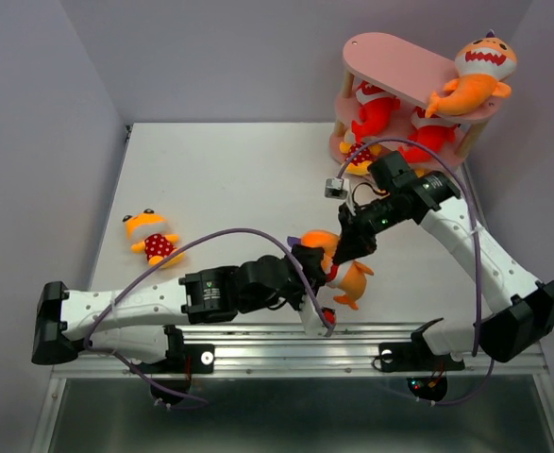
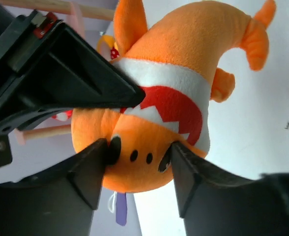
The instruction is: Place and organize the stuffed toys onto the shelf
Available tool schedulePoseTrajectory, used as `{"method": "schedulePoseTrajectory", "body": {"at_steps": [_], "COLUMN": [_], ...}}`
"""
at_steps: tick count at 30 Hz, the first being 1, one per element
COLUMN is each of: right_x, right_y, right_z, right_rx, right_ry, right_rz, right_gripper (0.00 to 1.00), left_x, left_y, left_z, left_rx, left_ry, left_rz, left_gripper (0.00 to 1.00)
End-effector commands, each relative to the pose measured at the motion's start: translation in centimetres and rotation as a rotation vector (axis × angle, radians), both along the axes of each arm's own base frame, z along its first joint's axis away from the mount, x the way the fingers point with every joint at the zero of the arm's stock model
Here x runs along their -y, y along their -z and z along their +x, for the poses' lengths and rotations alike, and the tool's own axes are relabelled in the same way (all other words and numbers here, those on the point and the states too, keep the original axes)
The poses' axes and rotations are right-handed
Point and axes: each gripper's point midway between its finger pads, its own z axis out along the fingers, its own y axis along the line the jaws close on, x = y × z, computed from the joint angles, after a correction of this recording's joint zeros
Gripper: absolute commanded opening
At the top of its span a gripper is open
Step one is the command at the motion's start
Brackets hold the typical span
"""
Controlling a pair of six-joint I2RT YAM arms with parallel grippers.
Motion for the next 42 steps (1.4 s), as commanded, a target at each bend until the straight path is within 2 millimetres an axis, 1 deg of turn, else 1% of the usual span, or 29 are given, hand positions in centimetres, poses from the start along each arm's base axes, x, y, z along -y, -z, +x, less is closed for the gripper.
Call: {"method": "schedulePoseTrajectory", "body": {"at_steps": [1,4,6,7,8,11,13,16,17,18,19,20,21,22,23,24,25,27,28,30,31,32,34,35,36,37,38,41,42], "right_x": [0.3,1.1,1.9,2.4,2.6,3.0,3.4,4.3,4.2,4.7,4.9,4.8,4.9,5.3,5.4,5.3,5.4,5.8,5.6,5.6,5.9,6.0,5.9,6.0,6.0,5.9,5.9,5.9,5.9], "right_y": [-2.5,-3.9,-4.8,-5.8,-6.4,-8.9,-10.9,-12.9,-13.9,-14.4,-14.8,-16.0,-16.4,-17.1,-17.5,-18.1,-18.3,-18.9,-19.1,-19.7,-20.1,-20.6,-21.2,-21.5,-21.6,-21.7,-21.7,-21.1,-20.6], "right_z": [0.7,1.8,3.0,3.6,4.4,5.5,7.1,9.1,9.9,10.5,10.9,11.3,11.3,11.6,11.7,11.4,11.5,11.5,11.1,10.7,10.6,10.2,9.6,9.6,9.4,9.3,9.2,9.2,9.3], "right_rx": [0.093,0.168,0.207,0.236,0.266,0.316,0.361,0.378,0.376,0.351,0.342,0.351,0.341,0.328,0.317,0.299,0.284,0.243,0.218,0.210,0.212,0.211,0.202,0.208,0.200,0.193,0.182,0.172,0.164], "right_ry": [0.041,0.104,0.166,0.205,0.229,0.301,0.372,0.454,0.461,0.500,0.512,0.506,0.510,0.523,0.518,0.491,0.491,0.494,0.489,0.462,0.463,0.457,0.447,0.440,0.432,0.427,0.427,0.428,0.429], "right_rz": [0.086,0.093,0.088,0.097,0.103,0.140,0.161,0.188,0.216,0.230,0.248,0.290,0.308,0.328,0.344,0.373,0.386,0.423,0.437,0.465,0.474,0.488,0.504,0.515,0.520,0.525,0.528,0.528,0.528], "right_gripper": [0.01,0.01,0.01,0.01,0.01,0.01,0.01,0.01,0.01,0.01,0.01,0.01,0.01,0.01,0.01,0.01,0.01,0.01,0.01,0.01,0.01,0.01,0.01,0.01,0.01,0.01,0.01,0.01,0.01], "left_x": [0.7,-0.2,-0.7,-1.4,-1.8,-3.7,-5.4,-6.3,-6.7,-6.1,-6.3,-6.6,-6.2,-5.7,-6.1,-6.1,-5.6,-5.1,-4.3,-3.8,-3.0,-3.2,-2.3,-2.5,-2.5,-1.9,-2.3,-1.6,-1.0], "left_y": [-7.4,-9.7,-10.8,-12.0,-12.4,-13.3,-14.3,-13.6,-13.8,-13.4,-13.3,-14.1,-14.4,-13.4,-14.8,-14.9,-14.4,-15.3,-15.2,-15.8,-15.3,-15.9,-15.1,-15.7,-15.8,-15.2,-16.0,-16.2,-15.7], "left_z": [-0.4,-0.8,-1.2,-1.8,-2.1,-2.9,-3.2,-3.9,-2.9,-3.6,-2.6,-2.2,-3.2,-2.5,-2.5,-2.2,-1.0,-1.1,-0.1,-0.1,0.6,0.7,1.4,1.5,1.5,2.0,1.3,1.1,1.6], "left_rx": [-0.144,-0.270,-0.419,-0.522,-0.564,-0.707,-0.839,-1.000,-1.019,-1.121,-1.139,-1.149,-1.201,-1.269,-1.266,-1.282,-1.288,-1.332,-1.348,-1.397,-1.421,-1.440,-1.490,-1.520,-1.537,-1.571,-1.553,-1.620,-1.646], "left_ry": [-0.065,-0.097,-0.130,-0.133,-0.125,-0.119,-0.112,-0.072,-0.086,-0.048,-0.074,-0.009,0.053,0.060,0.132,0.147,0.131,0.203,0.192,0.248,0.242,0.288,0.299,0.338,0.363,0.367,0.448,0.520,0.510], "left_rz": [-0.465,-0.617,-0.723,-0.807,-0.840,-0.971,-1.117,-1.199,-1.243,-1.228,-1.263,-1.277,-1.266,-1.245,-1.283,-1.288,-1.285,-1.268,-1.258,-1.235,-1.222,-1.229,-1.201,-1.210,-1.207,-1.192,-1.191,-1.143,-1.129], "left_gripper": [0.99,0.99,0.99,0.99,0.99,0.99,0.99,0.99,0.99,0.99,0.99,0.99,0.99,0.99,0.99,0.99,0.99,0.98,0.96,0.94,0.94,0.93,0.92,0.91,0.91,0.91,0.91,0.90,0.90]}}
